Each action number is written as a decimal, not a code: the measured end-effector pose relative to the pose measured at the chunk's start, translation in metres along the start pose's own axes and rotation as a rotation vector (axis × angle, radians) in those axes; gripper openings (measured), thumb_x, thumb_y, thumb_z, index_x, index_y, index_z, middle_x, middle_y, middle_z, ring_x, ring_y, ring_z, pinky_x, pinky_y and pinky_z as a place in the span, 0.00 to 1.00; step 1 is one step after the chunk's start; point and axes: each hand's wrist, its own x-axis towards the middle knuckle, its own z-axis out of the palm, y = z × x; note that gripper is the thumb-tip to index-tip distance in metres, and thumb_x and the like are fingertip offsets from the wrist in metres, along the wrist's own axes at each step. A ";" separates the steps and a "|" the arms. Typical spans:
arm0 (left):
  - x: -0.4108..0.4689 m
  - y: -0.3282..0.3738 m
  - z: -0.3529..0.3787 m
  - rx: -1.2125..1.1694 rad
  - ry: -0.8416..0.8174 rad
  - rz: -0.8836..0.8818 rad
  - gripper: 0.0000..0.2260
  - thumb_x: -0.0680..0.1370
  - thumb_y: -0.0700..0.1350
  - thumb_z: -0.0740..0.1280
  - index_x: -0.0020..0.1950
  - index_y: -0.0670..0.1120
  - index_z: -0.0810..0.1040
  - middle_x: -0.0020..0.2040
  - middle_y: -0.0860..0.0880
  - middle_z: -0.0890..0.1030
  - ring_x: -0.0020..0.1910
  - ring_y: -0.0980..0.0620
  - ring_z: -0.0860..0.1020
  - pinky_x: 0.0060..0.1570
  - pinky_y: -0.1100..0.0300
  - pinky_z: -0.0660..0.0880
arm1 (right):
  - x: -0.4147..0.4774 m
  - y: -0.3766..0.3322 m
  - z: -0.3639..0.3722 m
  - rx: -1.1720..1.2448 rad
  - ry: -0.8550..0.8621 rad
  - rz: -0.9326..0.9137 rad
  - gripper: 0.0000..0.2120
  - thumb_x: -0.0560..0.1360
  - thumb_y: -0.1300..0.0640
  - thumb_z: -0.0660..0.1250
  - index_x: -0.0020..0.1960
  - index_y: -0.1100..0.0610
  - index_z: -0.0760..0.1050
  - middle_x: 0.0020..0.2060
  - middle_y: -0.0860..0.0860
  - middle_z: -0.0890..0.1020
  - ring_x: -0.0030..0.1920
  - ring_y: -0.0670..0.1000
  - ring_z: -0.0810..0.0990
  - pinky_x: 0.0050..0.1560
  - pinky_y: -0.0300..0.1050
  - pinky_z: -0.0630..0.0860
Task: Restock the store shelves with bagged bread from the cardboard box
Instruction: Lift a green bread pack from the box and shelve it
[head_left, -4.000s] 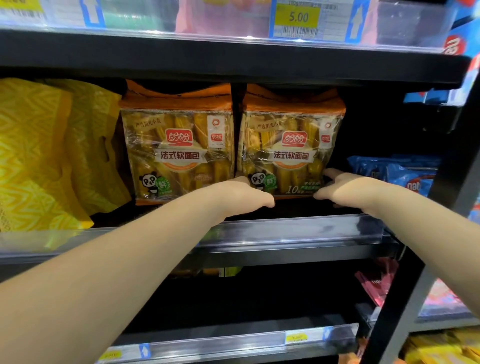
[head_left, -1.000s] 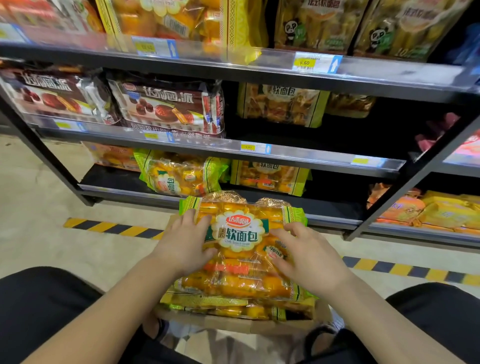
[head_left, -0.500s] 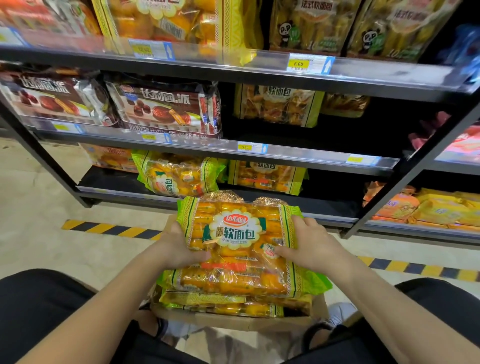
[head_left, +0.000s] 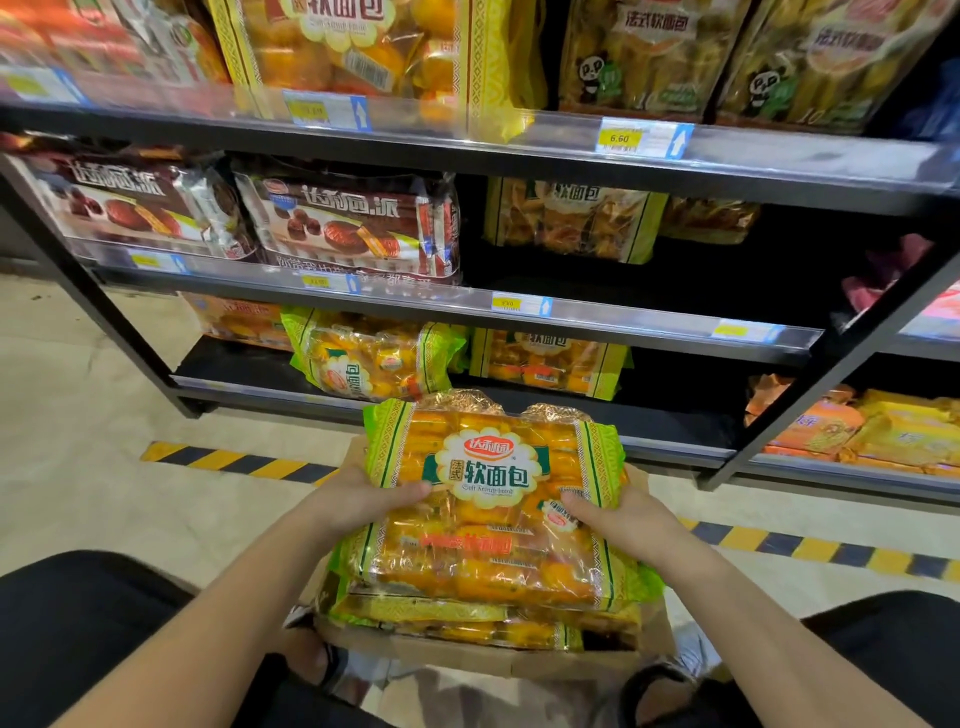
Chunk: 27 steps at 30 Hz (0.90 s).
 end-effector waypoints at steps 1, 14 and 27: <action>0.000 -0.001 -0.003 -0.038 -0.033 -0.005 0.25 0.69 0.60 0.80 0.54 0.45 0.76 0.48 0.52 0.83 0.49 0.51 0.82 0.56 0.57 0.75 | 0.000 0.000 0.000 0.018 0.001 -0.017 0.17 0.76 0.36 0.68 0.58 0.44 0.71 0.51 0.48 0.79 0.47 0.48 0.77 0.51 0.43 0.73; 0.003 0.011 -0.001 -0.341 -0.007 0.080 0.36 0.63 0.63 0.81 0.67 0.51 0.79 0.55 0.44 0.88 0.55 0.39 0.86 0.61 0.38 0.79 | -0.007 0.008 -0.016 0.358 0.195 -0.111 0.17 0.72 0.44 0.77 0.57 0.48 0.81 0.51 0.47 0.87 0.50 0.50 0.85 0.57 0.55 0.82; -0.016 0.087 -0.001 -0.107 0.144 0.451 0.32 0.68 0.69 0.74 0.68 0.58 0.77 0.58 0.55 0.86 0.57 0.51 0.84 0.63 0.41 0.78 | -0.038 -0.018 -0.088 0.409 0.525 -0.388 0.11 0.75 0.44 0.74 0.56 0.44 0.79 0.47 0.43 0.86 0.47 0.44 0.85 0.47 0.48 0.82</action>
